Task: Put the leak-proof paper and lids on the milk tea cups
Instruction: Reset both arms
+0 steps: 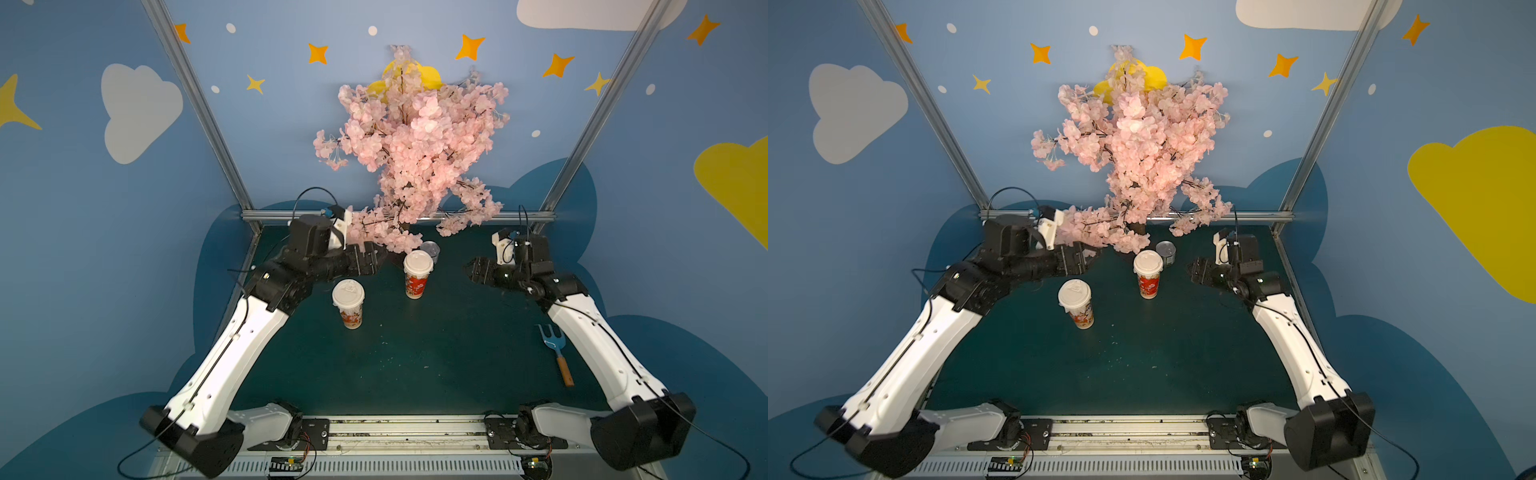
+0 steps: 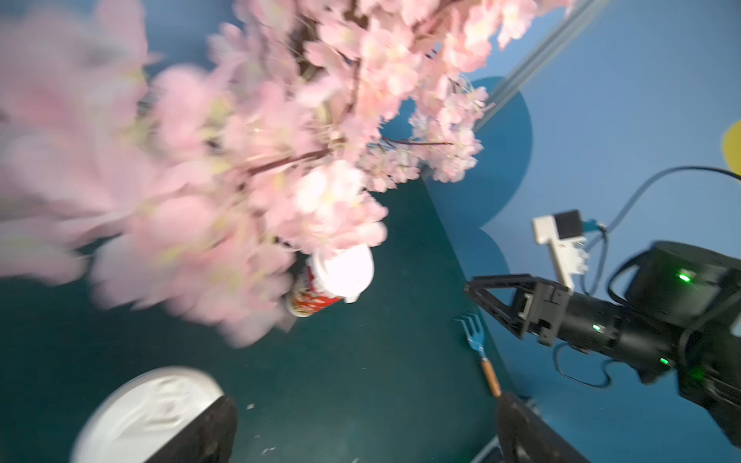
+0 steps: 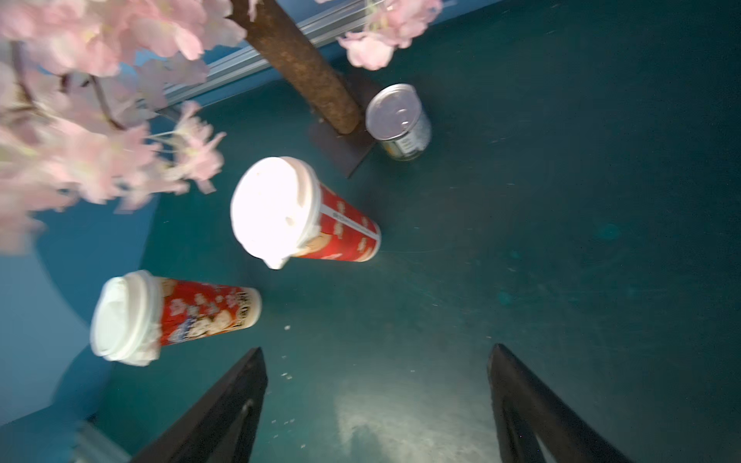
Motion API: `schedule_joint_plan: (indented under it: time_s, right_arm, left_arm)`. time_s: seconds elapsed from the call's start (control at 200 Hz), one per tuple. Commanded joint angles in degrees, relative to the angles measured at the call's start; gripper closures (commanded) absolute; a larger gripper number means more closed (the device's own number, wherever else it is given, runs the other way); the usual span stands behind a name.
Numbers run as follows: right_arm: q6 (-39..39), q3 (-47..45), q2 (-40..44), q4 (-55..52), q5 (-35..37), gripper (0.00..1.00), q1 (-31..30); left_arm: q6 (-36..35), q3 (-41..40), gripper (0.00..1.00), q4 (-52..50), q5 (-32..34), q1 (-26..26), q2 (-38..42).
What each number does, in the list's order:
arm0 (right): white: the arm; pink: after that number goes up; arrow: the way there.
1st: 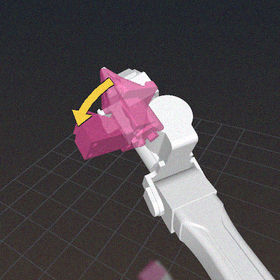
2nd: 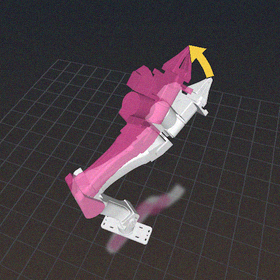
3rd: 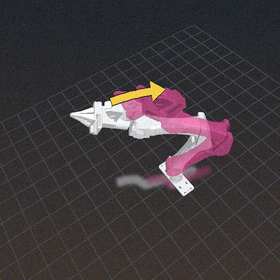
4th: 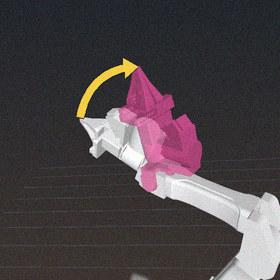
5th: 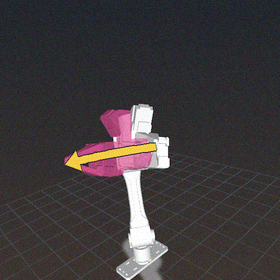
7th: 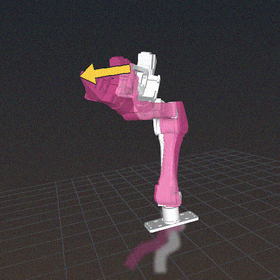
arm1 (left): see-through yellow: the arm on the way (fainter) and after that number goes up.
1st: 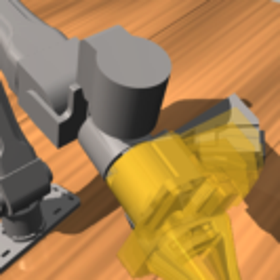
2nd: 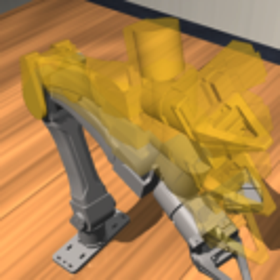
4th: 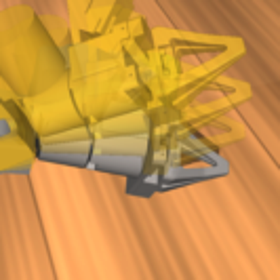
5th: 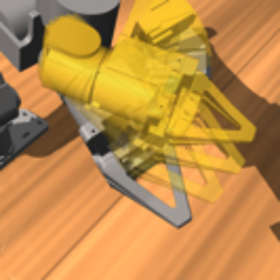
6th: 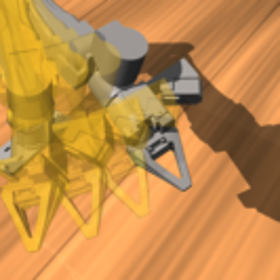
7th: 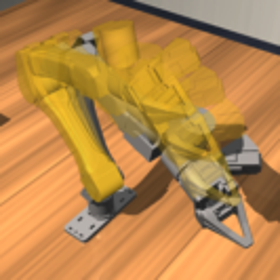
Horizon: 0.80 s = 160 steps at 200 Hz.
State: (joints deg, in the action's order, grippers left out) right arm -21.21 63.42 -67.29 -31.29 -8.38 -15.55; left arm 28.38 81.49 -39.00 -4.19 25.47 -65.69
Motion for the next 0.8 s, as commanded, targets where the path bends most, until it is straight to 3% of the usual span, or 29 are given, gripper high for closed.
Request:
schedule_joint_plan:
  time_s: [0.0,0.145,0.27,0.36,0.446,0.531,0.586,0.666,0.796]
  right_arm:
    - [4.07,-9.37,7.71,9.33,13.98,0.13,0.15]
    - [9.6,-22.32,17.58,19.22,23.16,0.13,0.09]
    - [13.93,-29.06,20.31,24.15,27.24,0.13,0.18]
    - [16.68,-32.51,18.94,28.04,28.35,0.12,0.17]
    - [22.43,-37.04,15.21,37.44,27.52,0.12,0.25]
    - [21.65,-38.31,9.98,42.58,30.14,0.11,0.46]
    - [21.64,-36.84,6.45,41.89,31.38,0.11,0.67]
    - [21.61,-33.87,0.13,41.05,31.41,0.1,1.01]
    - [23.66,-34.47,-7.85,52.99,30.33,0.1,1.37]
  left_arm:
    - [-2.54,-10.95,0.0,0.51,20.09,-1.9,8.15]
    - [-2.8,-26.8,0.0,2.26,33.13,-8.91,20.01]
    - [-3.6,-37.89,0.0,7.94,32.16,-16.84,23.15]
    - [-8.03,-46.25,0.0,19.42,28.1,-19.33,22.1]
    - [-11.9,-54.37,0.0,32.47,31.23,-19.39,19.85]
    - [-17.59,-60.31,0.0,46.05,31.45,-19.7,15.79]
    - [-20.28,-60.98,0.0,51.38,29.62,-20.18,11.5]
    - [-18.85,-59.71,0.0,54.81,31.77,-20.59,4.07]
    - [-24.44,-60.3,0.0,69.94,29.62,-21.0,-6.88]
